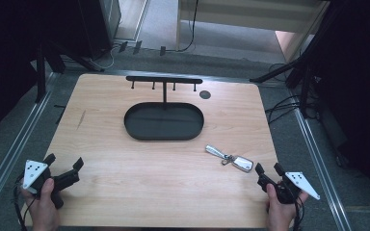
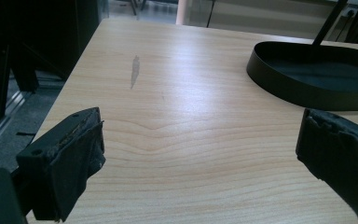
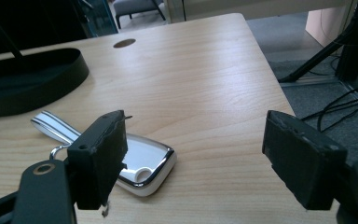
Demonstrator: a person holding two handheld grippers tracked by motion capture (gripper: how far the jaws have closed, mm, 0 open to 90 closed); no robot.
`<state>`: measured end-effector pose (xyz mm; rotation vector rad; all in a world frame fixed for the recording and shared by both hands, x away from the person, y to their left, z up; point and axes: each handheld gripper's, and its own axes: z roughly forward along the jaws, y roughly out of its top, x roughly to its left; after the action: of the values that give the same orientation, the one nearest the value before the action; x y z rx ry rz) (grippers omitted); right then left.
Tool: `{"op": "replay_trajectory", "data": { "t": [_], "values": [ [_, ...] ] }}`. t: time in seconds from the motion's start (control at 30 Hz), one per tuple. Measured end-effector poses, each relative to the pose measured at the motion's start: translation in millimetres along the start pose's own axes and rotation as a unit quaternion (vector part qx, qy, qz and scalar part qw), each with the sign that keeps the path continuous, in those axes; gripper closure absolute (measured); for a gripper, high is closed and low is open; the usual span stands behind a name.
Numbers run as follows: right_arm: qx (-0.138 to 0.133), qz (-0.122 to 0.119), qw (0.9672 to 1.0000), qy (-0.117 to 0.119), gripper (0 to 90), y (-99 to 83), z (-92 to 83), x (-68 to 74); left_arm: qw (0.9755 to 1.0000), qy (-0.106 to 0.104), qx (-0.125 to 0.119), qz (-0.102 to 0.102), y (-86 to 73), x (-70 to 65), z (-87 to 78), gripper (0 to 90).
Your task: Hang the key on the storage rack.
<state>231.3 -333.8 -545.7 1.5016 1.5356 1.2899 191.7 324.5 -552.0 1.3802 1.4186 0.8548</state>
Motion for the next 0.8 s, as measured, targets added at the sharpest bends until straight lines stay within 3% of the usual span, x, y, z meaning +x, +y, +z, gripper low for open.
{"op": "replay_trajectory", "data": {
  "t": [0.23,0.33,0.5,0.57,0.6,0.63,0.67,0.7,0.73,0.77,0.8],
  "values": [
    [0.032,-0.050,0.9982,0.004,30.6,1.5,5.1,9.1,1.0000,-0.001,-0.001,-0.007,0.1,1.1,0.4,1.3],
    [0.052,-0.091,0.9944,0.012,34.8,5.9,9.2,18.2,1.0000,-0.002,0.000,-0.008,0.1,1.7,0.2,1.4],
    [0.066,-0.118,0.9904,0.031,39.2,13.7,14.1,28.4,1.0000,-0.001,-0.001,-0.008,0.1,1.4,0.1,1.4],
    [0.085,-0.154,0.9832,0.048,42.3,19.9,18.3,36.4,1.0000,-0.001,-0.001,-0.007,0.0,1.3,0.0,1.4],
    [0.085,-0.154,0.9832,0.048,42.3,19.9,18.3,36.4,1.0000,-0.001,-0.001,-0.007,0.0,1.3,0.0,1.4],
    [0.099,-0.179,0.9770,0.061,44.5,24.0,21.6,41.3,1.0000,-0.001,-0.002,-0.007,0.0,0.9,0.2,1.4],
    [0.108,-0.188,0.9739,0.068,45.2,26.1,23.0,43.6,1.0000,-0.001,-0.001,-0.006,0.1,0.8,0.1,1.4],
    [0.108,-0.188,0.9739,0.068,45.2,26.1,23.0,43.6,1.0000,-0.001,-0.001,-0.006,0.1,0.8,0.1,1.3],
    [0.121,-0.201,0.9690,0.077,47.2,30.9,26.6,47.9,1.0000,0.000,0.000,-0.005,0.1,0.7,0.2,1.4],
    [0.121,-0.201,0.9690,0.077,47.2,30.9,26.6,47.9,1.0000,0.000,0.000,-0.005,0.1,0.7,0.2,1.4],
    [0.133,-0.211,0.9644,0.088,48.8,35.8,30.8,52.2,1.0000,-0.001,0.001,-0.005,0.2,0.7,0.2,1.4]
  ]
}}
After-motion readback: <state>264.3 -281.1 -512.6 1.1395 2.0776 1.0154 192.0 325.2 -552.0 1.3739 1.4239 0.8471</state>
